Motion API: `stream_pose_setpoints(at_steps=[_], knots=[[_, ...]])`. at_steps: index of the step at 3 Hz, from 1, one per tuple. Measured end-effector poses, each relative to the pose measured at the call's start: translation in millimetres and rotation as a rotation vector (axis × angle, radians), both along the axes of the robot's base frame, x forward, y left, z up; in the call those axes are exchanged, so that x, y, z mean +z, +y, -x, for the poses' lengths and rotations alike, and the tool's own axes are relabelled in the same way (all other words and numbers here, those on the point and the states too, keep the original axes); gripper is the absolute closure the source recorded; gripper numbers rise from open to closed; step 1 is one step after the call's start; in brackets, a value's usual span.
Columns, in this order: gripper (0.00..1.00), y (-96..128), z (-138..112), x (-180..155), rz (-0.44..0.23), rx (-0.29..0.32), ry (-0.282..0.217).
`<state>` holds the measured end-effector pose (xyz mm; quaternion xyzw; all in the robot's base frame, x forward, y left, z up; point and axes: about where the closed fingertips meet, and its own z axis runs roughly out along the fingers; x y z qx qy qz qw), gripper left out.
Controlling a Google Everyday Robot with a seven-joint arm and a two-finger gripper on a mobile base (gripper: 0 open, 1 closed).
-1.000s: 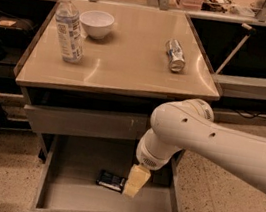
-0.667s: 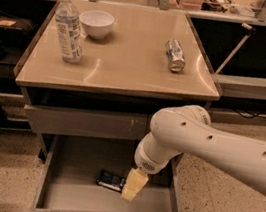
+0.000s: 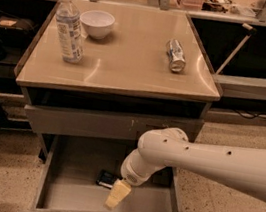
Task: Pick rxbar blueberry from middle drawer and place on counter
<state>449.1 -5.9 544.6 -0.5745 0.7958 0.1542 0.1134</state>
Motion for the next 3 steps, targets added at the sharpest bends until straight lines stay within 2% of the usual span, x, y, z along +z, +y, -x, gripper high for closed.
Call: stream_pose_setpoints(at_steps=[1,2,3], knots=[[0.00,15,-12,-33,-0.019,-0.038,0.007],[0.00,27,-37,-79,-0.022,-0.072,0.019],[0.00,26,-37,-85,-0.035,-0.070,0.025]])
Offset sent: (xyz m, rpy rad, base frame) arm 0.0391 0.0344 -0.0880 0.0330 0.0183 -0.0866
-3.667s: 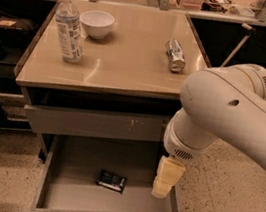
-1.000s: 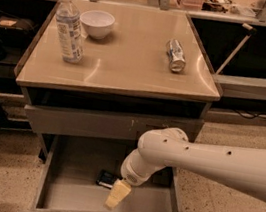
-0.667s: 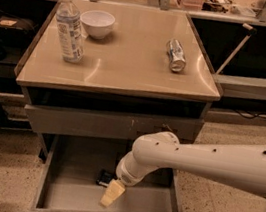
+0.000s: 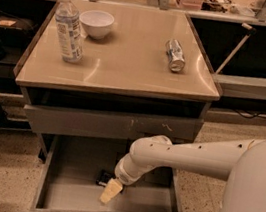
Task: Pick rxbar blueberry from middle drawer and place on counter
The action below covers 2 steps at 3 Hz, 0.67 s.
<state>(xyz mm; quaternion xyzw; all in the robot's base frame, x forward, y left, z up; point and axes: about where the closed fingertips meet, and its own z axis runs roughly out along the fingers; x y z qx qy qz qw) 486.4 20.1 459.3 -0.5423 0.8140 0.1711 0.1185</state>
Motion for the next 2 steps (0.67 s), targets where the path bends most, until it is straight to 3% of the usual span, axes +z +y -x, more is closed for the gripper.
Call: stream_pose_setpoints(at_steps=[2], knots=[[0.00,-11,-29,-19,-0.109,-0.002,-0.062]])
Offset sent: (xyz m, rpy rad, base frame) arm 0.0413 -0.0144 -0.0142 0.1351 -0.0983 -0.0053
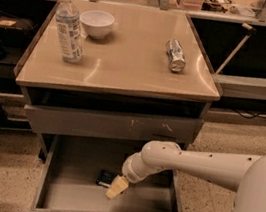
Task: Pick rxbar blueberry from middle drawer and place on counter
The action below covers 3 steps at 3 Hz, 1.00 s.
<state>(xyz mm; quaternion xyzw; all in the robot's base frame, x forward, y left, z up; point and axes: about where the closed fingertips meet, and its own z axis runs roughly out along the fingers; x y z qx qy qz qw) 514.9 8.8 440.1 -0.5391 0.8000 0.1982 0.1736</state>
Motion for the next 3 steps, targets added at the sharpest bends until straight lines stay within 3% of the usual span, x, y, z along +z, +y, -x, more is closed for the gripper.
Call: stream_pose_setpoints(at_steps=[2,3], knots=[[0.00,3,3,-8,-0.008,0.019,0.011],[0.00,13,-2,-75,0.033,0.059,0.011]])
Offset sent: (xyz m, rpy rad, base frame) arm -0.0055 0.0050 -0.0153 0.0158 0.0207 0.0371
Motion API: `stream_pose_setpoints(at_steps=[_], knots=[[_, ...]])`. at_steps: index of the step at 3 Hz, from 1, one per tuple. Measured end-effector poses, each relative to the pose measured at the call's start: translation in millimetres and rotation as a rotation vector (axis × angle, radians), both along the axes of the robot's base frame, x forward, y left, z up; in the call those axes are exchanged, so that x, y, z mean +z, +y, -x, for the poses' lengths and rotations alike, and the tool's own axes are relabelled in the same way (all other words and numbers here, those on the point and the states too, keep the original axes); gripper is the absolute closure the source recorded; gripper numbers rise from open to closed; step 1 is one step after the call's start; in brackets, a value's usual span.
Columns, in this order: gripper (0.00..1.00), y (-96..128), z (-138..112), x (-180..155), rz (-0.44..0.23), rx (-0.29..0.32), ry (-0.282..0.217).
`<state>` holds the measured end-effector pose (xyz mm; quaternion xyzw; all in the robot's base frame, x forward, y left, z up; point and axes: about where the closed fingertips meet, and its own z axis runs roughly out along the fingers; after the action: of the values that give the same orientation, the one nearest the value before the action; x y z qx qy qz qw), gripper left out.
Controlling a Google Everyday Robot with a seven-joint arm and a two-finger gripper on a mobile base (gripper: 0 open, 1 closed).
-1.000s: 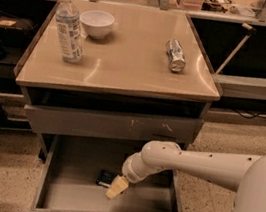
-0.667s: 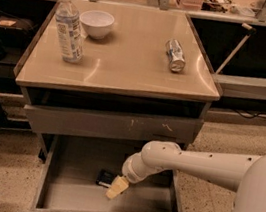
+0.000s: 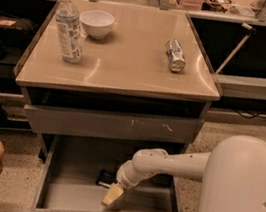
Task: Pick rxbar blueberry from middle drawer and place on counter
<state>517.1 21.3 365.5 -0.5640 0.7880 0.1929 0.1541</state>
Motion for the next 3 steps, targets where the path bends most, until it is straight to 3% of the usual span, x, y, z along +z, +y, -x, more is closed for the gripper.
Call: stream_pose_setpoints(at_steps=[2,3], knots=[[0.00,-3.7,-1.9,-12.2,0.007,-0.016,0.008],[0.19,-3.7,-1.8,-12.2,0.007,-0.016,0.008]])
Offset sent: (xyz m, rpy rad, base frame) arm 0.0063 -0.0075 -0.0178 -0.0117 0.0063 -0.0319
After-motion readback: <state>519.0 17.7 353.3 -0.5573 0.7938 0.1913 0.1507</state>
